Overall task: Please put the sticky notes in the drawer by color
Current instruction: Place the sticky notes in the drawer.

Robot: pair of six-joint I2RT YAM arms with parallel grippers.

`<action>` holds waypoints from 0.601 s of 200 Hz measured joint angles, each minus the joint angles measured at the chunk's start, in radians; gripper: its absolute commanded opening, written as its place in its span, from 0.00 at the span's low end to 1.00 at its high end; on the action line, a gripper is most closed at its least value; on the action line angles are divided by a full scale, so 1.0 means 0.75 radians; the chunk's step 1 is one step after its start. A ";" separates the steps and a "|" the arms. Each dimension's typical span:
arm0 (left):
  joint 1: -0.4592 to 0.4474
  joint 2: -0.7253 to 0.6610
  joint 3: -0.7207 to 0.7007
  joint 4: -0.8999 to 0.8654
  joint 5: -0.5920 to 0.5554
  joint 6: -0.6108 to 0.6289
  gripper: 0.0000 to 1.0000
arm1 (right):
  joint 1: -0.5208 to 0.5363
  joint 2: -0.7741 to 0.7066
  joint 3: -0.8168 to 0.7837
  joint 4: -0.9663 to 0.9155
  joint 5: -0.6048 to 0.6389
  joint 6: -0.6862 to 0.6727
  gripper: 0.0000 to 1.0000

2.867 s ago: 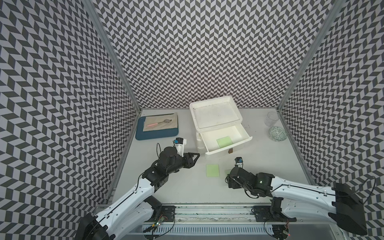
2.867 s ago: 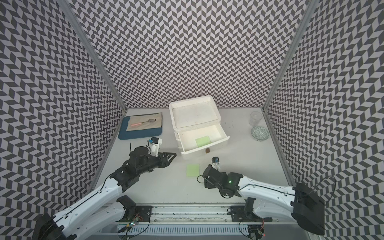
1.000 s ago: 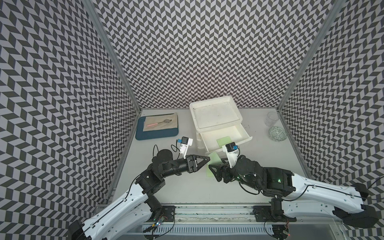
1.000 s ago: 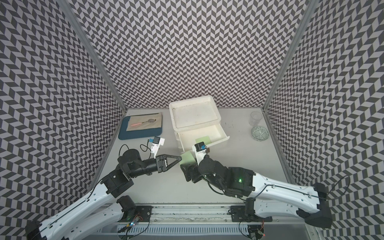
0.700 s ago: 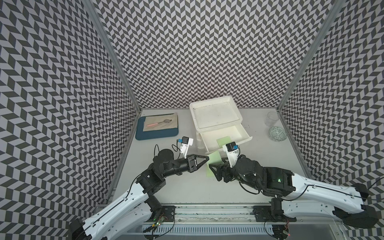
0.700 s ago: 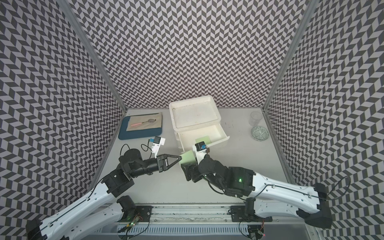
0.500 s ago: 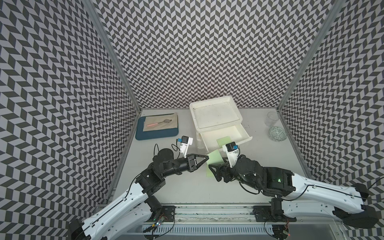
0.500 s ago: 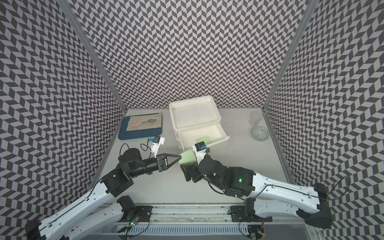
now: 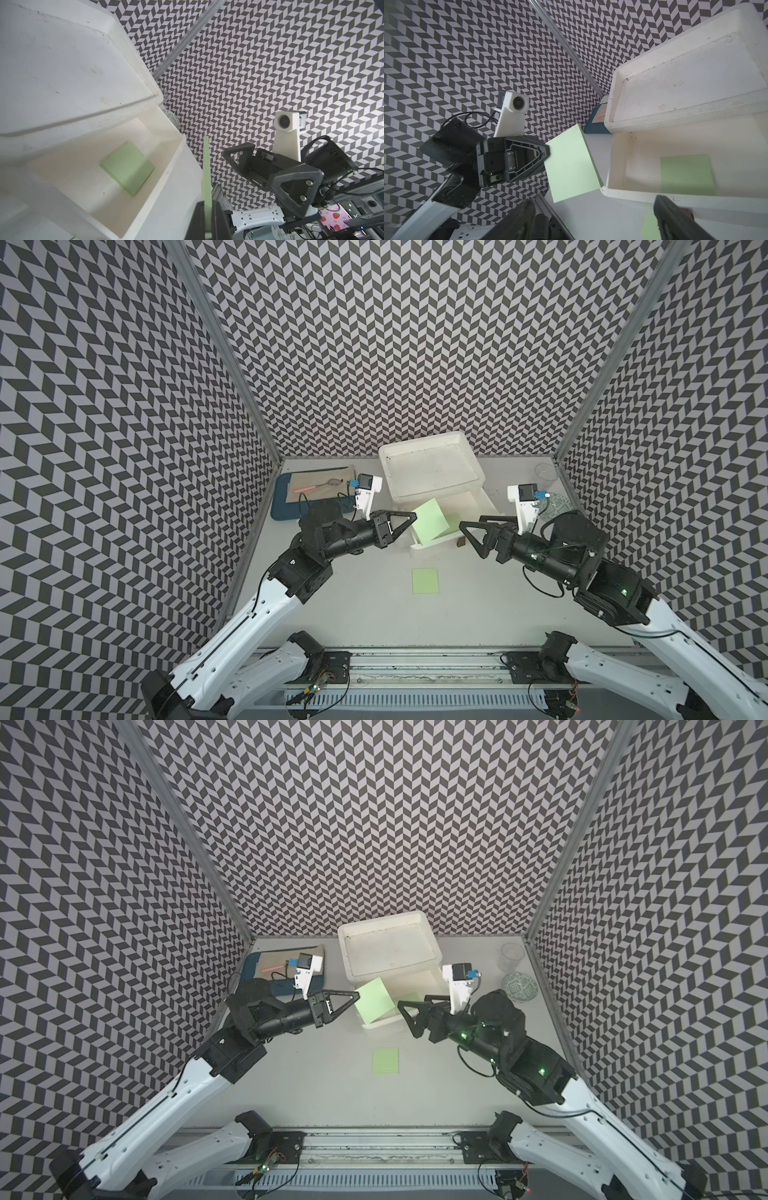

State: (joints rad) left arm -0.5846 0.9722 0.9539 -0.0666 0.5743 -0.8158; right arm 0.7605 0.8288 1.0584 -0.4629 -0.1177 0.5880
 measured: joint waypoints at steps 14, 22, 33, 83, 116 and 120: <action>0.043 0.071 0.009 0.033 0.046 -0.022 0.03 | -0.057 0.027 -0.002 -0.001 -0.085 -0.002 0.93; 0.056 0.111 0.018 0.044 0.063 -0.033 0.05 | -0.085 0.040 -0.007 -0.001 -0.120 -0.002 0.93; 0.066 0.168 0.031 0.060 0.079 -0.047 0.05 | -0.119 0.044 -0.020 -0.002 -0.162 -0.002 0.93; 0.068 0.431 0.101 0.128 0.138 -0.055 0.05 | -0.230 -0.003 -0.180 0.056 -0.272 -0.011 0.93; 0.058 0.502 0.136 0.130 0.107 -0.038 0.05 | -0.262 -0.038 -0.285 0.058 -0.285 -0.015 0.93; 0.055 0.504 0.141 0.130 0.103 -0.036 0.05 | -0.267 -0.042 -0.289 0.059 -0.285 -0.016 0.93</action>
State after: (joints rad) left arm -0.5430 1.3502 1.0599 0.0311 0.6514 -0.8425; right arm 0.5606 0.7975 0.8417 -0.4187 -0.3313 0.5758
